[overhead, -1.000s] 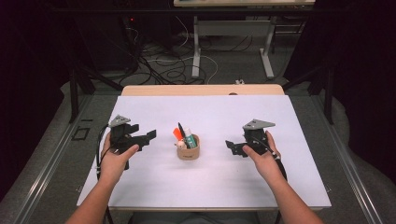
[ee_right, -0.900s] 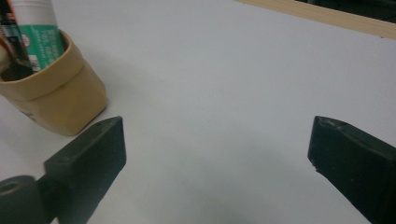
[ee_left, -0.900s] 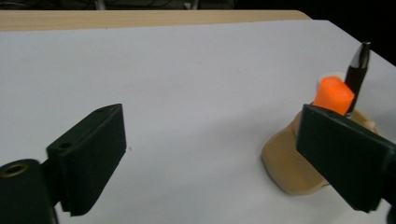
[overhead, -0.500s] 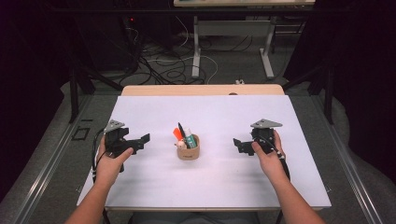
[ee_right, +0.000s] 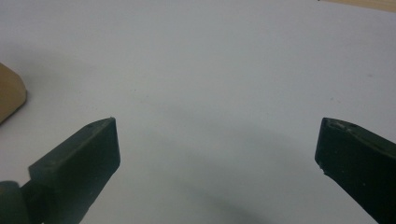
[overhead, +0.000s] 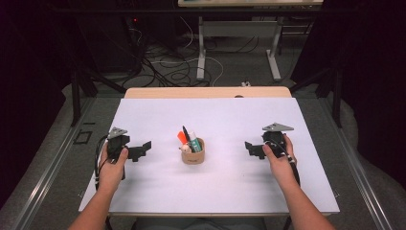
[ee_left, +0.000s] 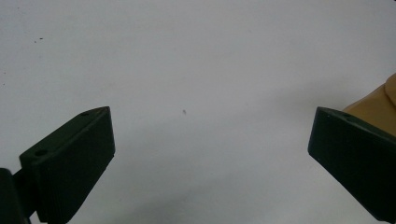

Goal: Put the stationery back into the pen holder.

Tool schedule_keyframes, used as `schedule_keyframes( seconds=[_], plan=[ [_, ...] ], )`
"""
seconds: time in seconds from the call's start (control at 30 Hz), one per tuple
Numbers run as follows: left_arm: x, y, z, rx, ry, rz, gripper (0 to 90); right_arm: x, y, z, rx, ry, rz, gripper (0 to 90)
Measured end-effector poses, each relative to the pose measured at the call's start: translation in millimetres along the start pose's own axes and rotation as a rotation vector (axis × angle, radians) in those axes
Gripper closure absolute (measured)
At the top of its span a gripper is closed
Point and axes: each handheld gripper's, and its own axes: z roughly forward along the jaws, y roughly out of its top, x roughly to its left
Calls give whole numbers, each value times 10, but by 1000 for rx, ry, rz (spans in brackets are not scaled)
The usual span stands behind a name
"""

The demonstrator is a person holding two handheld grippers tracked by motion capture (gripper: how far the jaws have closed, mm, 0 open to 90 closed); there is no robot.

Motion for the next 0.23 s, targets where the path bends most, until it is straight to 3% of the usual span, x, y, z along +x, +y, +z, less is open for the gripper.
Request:
schedule_keyframes(
  seconds=[0.03,0.1,0.23],
  plan=[
    [16,4,-12,17,-4,-7,7,-1,-1,0,2,-1,-1,0],
    [30,-5,-4,-3,8,-18,7,-4,-6,-4,3,-8,-3,0],
    [54,-2,-11,15,17,-14,8,-22,-17,0,2,-17,2,0]
  ],
)
